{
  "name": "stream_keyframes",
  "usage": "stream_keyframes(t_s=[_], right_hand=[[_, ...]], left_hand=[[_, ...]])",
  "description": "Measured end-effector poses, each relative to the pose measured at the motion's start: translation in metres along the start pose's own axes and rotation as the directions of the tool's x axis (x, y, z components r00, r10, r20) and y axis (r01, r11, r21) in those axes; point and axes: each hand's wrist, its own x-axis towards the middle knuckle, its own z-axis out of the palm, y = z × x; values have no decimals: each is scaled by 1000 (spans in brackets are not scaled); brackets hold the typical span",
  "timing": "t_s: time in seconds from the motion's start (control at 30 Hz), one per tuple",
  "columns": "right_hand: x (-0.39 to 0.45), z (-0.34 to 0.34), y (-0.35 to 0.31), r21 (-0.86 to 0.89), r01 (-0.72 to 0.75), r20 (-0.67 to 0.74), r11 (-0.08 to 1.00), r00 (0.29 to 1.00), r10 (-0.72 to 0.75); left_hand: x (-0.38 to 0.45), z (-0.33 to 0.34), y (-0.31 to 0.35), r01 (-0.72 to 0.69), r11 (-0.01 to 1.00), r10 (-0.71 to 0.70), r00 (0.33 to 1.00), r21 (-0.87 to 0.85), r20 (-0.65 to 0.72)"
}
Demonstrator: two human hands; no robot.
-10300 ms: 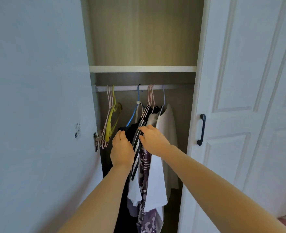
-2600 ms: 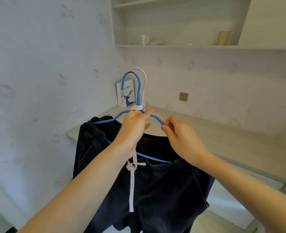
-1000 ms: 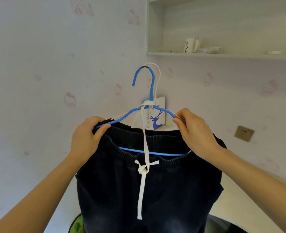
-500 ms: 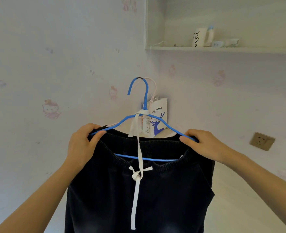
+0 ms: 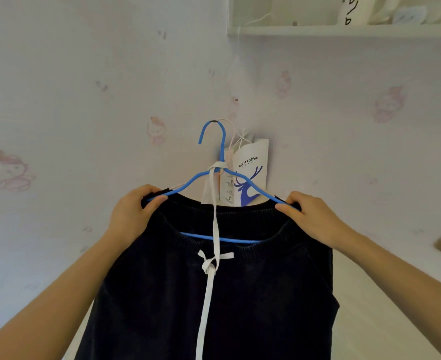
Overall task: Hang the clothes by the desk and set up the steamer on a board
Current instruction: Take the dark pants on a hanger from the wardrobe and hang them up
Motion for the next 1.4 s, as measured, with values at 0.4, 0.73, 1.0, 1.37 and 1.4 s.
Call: stream_keyframes(t_s=[0.4, 0.73, 1.0, 1.37, 1.4], right_hand=[[152, 50, 68, -63, -53, 13, 997, 998, 54], [183, 166, 146, -100, -203, 209, 974, 953, 220], [181, 211, 187, -34, -244, 244, 969, 938, 245], [212, 230, 214, -427, -218, 83, 877, 957, 279], [211, 233, 215, -433, -211, 87, 876, 958, 274]], left_hand=[[105, 83, -53, 118, 992, -121, 990, 41, 66], [112, 189, -155, 192, 972, -229, 896, 135, 381], [107, 237, -198, 205, 969, -245, 872, 137, 423], [142, 292, -191, 161, 961, -233, 908, 225, 347], [140, 296, -193, 163, 958, -241, 904, 236, 352]])
